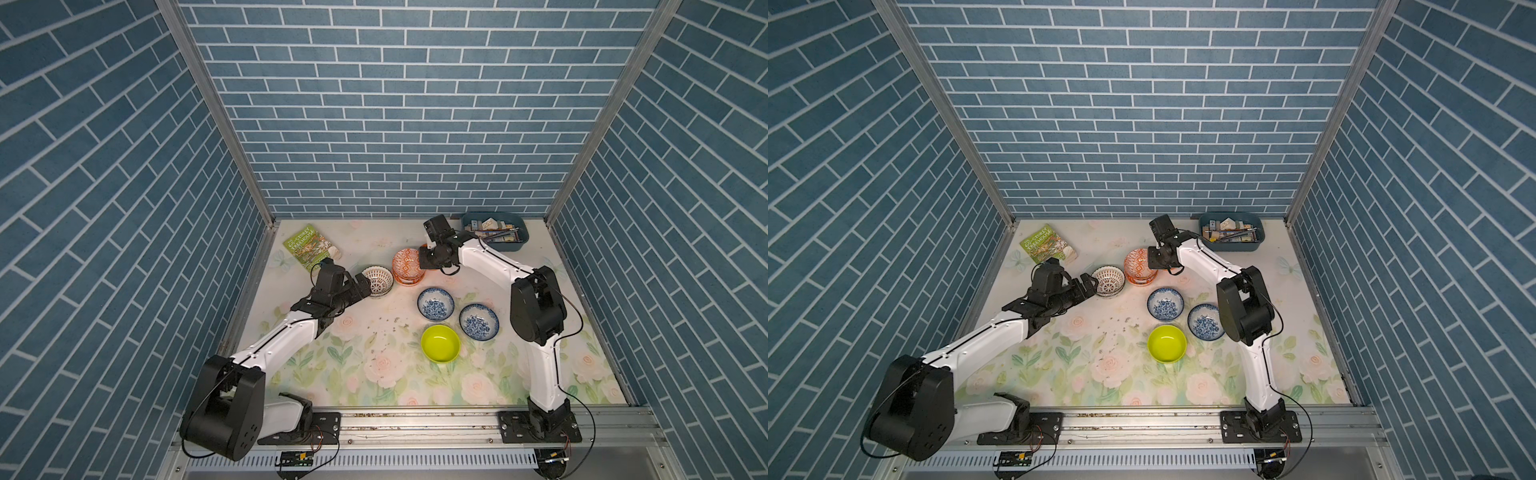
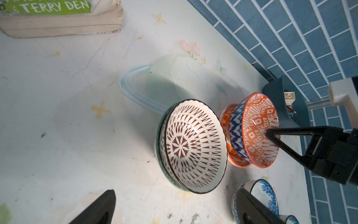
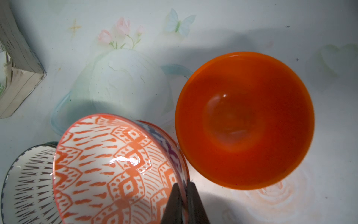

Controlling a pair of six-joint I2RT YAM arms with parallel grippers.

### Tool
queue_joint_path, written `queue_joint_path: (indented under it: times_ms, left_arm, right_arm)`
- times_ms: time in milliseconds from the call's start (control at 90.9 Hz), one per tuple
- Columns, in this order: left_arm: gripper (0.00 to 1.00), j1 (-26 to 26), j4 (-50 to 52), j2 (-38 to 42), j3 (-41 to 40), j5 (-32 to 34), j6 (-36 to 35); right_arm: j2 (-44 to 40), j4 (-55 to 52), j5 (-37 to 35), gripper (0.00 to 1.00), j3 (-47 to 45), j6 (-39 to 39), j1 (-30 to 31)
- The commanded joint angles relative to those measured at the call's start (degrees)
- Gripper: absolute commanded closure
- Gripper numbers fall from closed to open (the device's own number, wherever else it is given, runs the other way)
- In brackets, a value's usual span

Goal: Stack the bowls
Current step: Place the bowl on the bowl.

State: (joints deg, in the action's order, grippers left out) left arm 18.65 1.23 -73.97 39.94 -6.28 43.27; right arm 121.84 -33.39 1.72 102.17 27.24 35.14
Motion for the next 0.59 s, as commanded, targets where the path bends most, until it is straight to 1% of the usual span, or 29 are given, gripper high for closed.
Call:
queue_joint_path:
  times_ms: [0,198,396,462,583]
  left_arm:
    - [0.0,-0.29,0.66,0.32,0.71,0.39,-0.46]
    - [0.0,-0.29,1.03,0.5,0.79,0.58,-0.56]
    - [0.0,-0.29,1.35,0.53,1.08,0.66,-0.62]
    - [0.0,-0.29,1.52,0.56,1.23,0.74,-0.68]
    - [0.0,-0.29,1.75,0.47,1.5,0.88,-0.73]
  right_arm:
    - [0.81,1.62,-1.46,1.0,-0.87,1.96,0.81]
    - [0.33,2.21,-2.58,1.0,-2.31,2.8,0.9]
    - [1.07,2.72,-1.4,1.0,-2.51,3.1,0.9]
    - [1.04,2.65,-1.39,0.93,-2.56,3.33,0.96]
    - [0.41,2.63,-1.7,0.76,-2.68,3.4,1.07]
